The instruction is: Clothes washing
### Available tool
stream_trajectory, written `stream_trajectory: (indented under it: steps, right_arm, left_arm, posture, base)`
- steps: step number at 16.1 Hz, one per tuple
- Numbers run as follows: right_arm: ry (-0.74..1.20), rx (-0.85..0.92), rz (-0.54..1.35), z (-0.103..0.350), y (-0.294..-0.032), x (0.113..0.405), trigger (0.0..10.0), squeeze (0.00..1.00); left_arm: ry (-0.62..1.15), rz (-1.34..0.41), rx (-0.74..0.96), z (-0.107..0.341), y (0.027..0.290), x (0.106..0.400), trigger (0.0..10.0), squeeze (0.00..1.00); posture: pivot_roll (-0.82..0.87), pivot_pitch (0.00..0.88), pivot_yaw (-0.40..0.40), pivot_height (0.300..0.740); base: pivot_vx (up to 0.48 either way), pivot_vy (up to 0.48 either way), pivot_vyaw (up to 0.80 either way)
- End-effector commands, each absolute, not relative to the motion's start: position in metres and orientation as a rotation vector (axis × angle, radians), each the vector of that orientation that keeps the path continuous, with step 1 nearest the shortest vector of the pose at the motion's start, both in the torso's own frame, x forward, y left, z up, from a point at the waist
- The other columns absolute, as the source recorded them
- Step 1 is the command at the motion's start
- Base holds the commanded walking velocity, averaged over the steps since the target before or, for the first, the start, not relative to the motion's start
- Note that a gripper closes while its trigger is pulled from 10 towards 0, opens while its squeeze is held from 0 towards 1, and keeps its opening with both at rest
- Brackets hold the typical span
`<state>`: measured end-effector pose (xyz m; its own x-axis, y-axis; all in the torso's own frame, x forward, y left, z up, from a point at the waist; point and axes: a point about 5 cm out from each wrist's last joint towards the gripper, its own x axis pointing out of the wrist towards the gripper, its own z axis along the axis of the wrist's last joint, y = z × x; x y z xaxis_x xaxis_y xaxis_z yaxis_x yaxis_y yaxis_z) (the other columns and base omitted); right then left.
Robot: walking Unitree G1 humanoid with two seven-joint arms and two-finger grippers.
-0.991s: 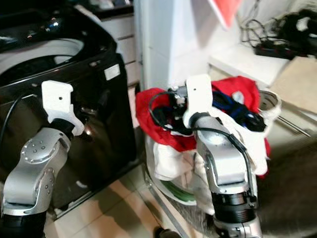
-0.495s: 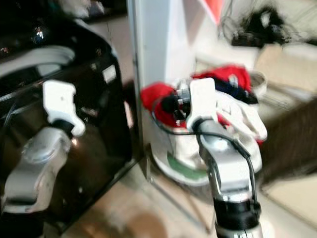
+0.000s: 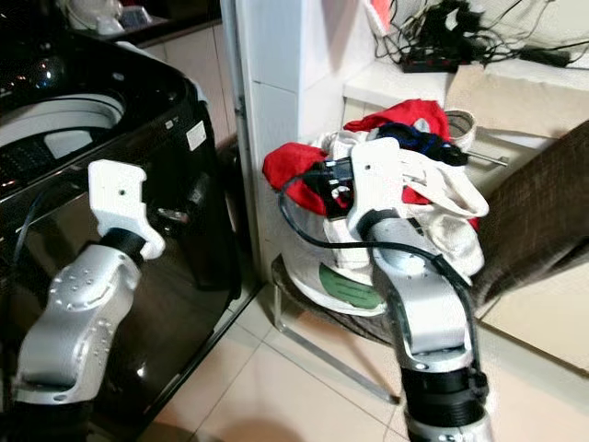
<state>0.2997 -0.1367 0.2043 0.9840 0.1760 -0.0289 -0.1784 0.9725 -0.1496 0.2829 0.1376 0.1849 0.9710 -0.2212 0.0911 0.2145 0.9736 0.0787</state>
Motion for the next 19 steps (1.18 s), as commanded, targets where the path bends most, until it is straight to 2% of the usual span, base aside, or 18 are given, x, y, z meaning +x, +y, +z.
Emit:
stream_trajectory:
  steps: [1, 3, 4, 7, 8, 12, 16, 19]
  right_arm:
    - [0.008, -0.15, 0.175, 0.206, -0.14, 0.301, 10.0, 0.0]
    - [0.025, -0.169, 0.212, 0.202, -0.135, 0.301, 10.0, 0.0]
    - [0.057, -0.237, 0.256, 0.191, -0.13, 0.299, 10.0, 0.0]
    - [0.077, -0.225, 0.233, 0.185, -0.132, 0.297, 10.0, 0.0]
    - [0.069, -0.171, 0.222, 0.186, -0.133, 0.296, 10.0, 0.0]
    - [0.078, -0.228, 0.217, 0.182, -0.139, 0.297, 10.0, 0.0]
    - [0.06, -0.194, 0.216, 0.187, -0.138, 0.295, 10.0, 0.0]
    - [0.035, -0.204, 0.226, 0.191, -0.136, 0.296, 10.0, 0.0]
  left_arm:
    - [-0.125, -0.219, 0.074, 0.189, 0.136, 0.282, 10.0, 0.0]
    - [-0.13, -0.193, 0.069, 0.189, 0.14, 0.281, 10.0, 0.0]
    - [-0.112, -0.184, 0.07, 0.185, 0.143, 0.28, 10.0, 0.0]
    - [-0.079, -0.192, 0.076, 0.176, 0.146, 0.274, 10.0, 0.0]
    - [-0.072, -0.19, 0.076, 0.174, 0.147, 0.273, 10.0, 0.0]
    - [-0.053, -0.212, 0.083, 0.171, 0.145, 0.274, 10.0, 0.0]
    - [-0.051, -0.221, 0.085, 0.17, 0.146, 0.274, 10.0, 0.0]
    - [-0.058, -0.219, 0.09, 0.173, 0.147, 0.276, 10.0, 0.0]
  posture:
    - [-0.06, 0.0, 0.008, 0.74]
    - [-0.06, 0.0, 0.007, 0.74]
    - [-0.05, 0.0, 0.008, 0.74]
    - [-0.05, 0.0, 0.013, 0.74]
    - [-0.05, 0.0, 0.013, 0.74]
    - [-0.05, 0.0, 0.024, 0.74]
    - [-0.06, 0.0, 0.029, 0.74]
    - [-0.06, 0.0, 0.034, 0.74]
  base:
    - [0.0, 0.0, 0.0]
    - [0.124, 0.0, 0.0]
    - [0.304, 0.0, 0.57]
    - [0.317, 0.0, 0.8]
    - [0.326, 0.0, 0.0]
    - [0.328, 0.0, 0.0]
    - [0.331, 0.0, -0.62]
    - [0.33, 0.0, 0.0]
